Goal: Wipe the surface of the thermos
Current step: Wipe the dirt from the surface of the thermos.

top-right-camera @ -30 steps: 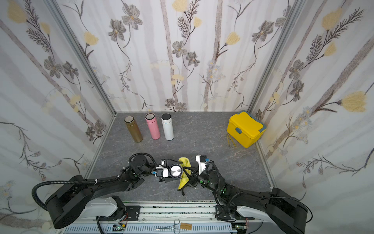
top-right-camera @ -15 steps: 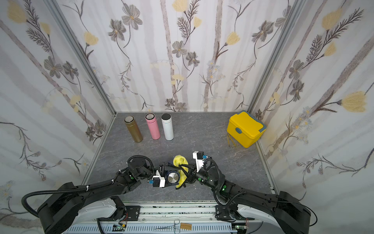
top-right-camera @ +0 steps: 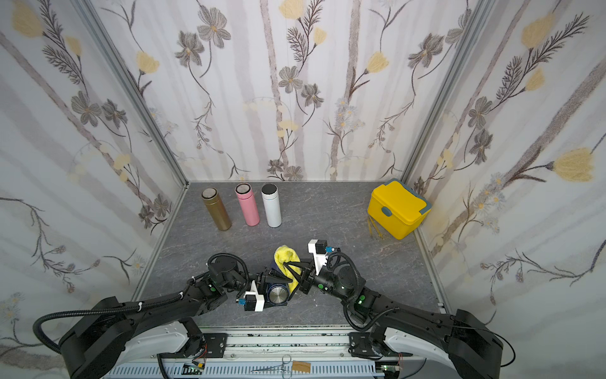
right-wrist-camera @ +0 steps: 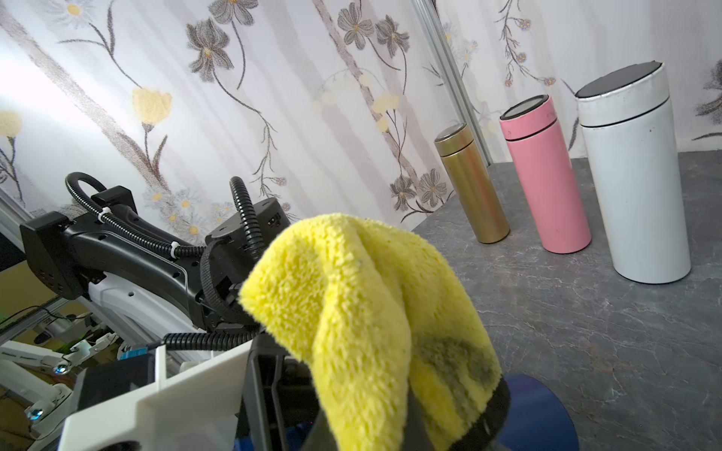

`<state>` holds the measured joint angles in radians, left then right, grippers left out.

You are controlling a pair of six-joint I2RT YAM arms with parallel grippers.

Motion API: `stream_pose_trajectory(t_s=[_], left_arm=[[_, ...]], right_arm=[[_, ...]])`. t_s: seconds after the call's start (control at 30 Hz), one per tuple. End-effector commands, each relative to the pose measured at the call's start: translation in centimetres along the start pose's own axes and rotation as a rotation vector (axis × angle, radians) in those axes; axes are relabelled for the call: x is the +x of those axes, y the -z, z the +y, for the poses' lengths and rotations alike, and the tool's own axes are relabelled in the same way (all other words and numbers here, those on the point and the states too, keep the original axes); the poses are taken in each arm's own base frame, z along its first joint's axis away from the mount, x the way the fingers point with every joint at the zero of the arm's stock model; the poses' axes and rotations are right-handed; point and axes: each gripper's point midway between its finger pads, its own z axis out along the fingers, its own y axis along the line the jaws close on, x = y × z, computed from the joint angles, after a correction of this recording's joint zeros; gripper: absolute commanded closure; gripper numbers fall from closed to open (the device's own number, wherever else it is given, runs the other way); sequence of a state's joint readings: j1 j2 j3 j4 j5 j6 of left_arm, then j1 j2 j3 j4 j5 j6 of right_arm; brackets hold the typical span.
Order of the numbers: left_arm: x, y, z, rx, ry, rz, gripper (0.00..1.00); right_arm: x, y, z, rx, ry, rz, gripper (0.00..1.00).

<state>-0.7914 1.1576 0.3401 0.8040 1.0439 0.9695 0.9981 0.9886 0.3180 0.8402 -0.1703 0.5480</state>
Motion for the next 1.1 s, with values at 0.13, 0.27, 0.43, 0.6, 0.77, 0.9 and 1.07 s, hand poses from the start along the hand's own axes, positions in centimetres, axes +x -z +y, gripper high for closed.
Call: stream_pose_trajectory(t_s=[0.13, 0.27, 0.43, 0.6, 0.77, 0.9, 1.07], left_arm=[[-1.2, 0.1, -0.3, 0.025, -0.072, -0.053, 1.00], [-1.4, 0.1, -0.4, 0.027, -0.080, -0.062, 1.00], [-2.2, 0.4, -0.6, 0.037, -0.089, -0.088, 1.00], [-2.2, 0.4, -0.6, 0.035, -0.088, -0.085, 1.00], [-1.9, 0.3, -0.5, 0.031, -0.086, -0.074, 1.00], [-2.2, 0.5, -0.4, 0.012, -0.106, -0.078, 1.00], [-2.5, 0.6, -0.2, -0.003, -0.107, -0.083, 1.00]], right_arm=[[5.8, -0.4, -3.2, 0.014, -0.038, 0.087, 1.00], [5.4, -1.3, -2.6, -0.010, -0.029, 0.101, 1.00], [0.7, -2.6, 0.1, -0.054, 0.039, 0.047, 1.00], [-0.1, -2.8, 0.8, -0.085, 0.045, 0.027, 1.00], [4.9, -3.3, -2.4, -0.056, -0.010, 0.129, 1.00], [5.6, -2.9, -3.4, -0.039, -0.028, 0.132, 1.00], [2.4, -4.3, -1.6, -0.059, 0.024, 0.121, 1.00]])
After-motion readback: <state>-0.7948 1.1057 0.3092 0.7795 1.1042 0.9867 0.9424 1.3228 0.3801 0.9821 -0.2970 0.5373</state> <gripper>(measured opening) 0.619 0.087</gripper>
